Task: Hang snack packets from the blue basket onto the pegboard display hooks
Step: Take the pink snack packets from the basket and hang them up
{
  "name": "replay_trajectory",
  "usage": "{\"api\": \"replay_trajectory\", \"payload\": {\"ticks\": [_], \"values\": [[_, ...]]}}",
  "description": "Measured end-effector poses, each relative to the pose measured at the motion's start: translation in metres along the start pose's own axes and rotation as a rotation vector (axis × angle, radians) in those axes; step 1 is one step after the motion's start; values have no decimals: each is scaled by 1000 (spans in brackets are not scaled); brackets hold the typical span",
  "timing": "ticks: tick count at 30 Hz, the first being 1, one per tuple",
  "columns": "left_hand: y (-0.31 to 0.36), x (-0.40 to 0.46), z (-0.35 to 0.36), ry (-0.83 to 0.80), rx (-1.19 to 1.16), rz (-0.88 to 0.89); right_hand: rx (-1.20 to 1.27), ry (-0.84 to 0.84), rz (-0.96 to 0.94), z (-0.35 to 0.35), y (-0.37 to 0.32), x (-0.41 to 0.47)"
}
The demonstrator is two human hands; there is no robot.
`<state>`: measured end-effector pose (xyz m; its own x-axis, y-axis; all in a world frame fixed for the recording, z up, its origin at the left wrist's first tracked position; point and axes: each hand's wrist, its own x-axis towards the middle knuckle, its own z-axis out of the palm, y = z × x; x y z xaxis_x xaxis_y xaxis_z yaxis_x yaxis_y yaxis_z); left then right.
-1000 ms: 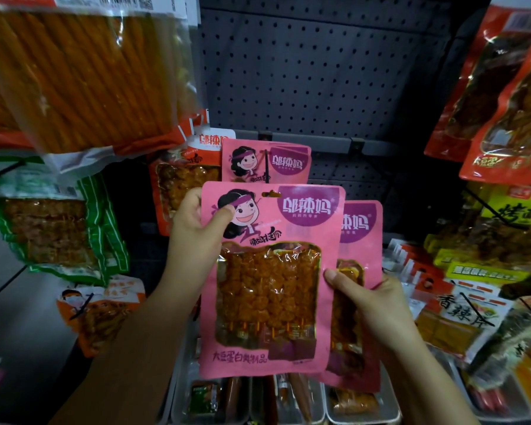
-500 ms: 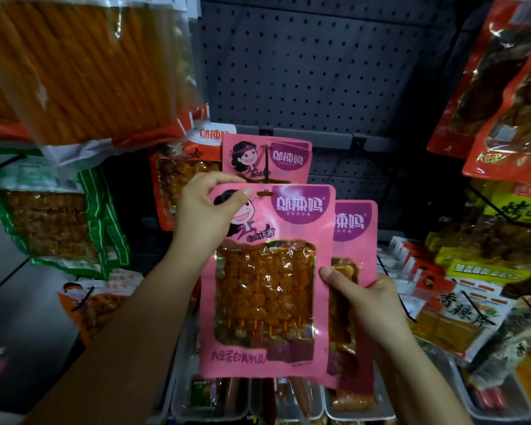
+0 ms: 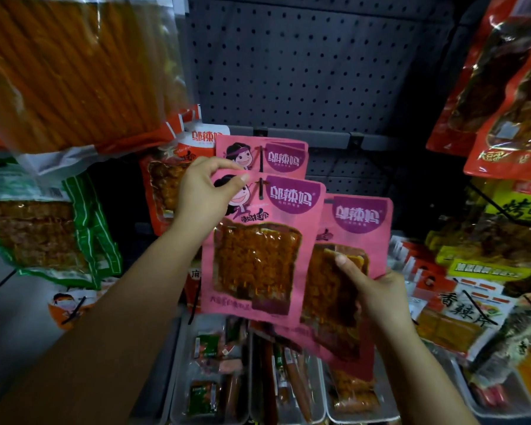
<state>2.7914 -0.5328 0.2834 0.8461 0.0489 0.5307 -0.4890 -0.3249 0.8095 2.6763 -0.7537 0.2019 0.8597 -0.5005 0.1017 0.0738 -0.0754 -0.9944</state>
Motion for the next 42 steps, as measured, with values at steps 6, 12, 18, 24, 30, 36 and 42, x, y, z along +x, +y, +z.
{"api": "replay_trajectory", "payload": {"ticks": [6,12,18,24,30,36,42], "values": [[-8,31,16,57,80,17,9,83,22,-19,13,14],[-20,60,32,100,143,-45,-83,67,-57,-24,6,14],[-27,80,45,115,162,-92,-32,-53,-59,-25,-5,12],[-34,86,51,145,154,-108,19,-124,-25,-22,-7,14],[-35,70,38,147,197,3,33,-155,-8,-15,-8,10],[-30,10,28,-26,-104,3,109,-255,25,-2,-6,3],[-24,-36,12,-245,-391,-140,78,-325,8,18,-5,-6]]}}
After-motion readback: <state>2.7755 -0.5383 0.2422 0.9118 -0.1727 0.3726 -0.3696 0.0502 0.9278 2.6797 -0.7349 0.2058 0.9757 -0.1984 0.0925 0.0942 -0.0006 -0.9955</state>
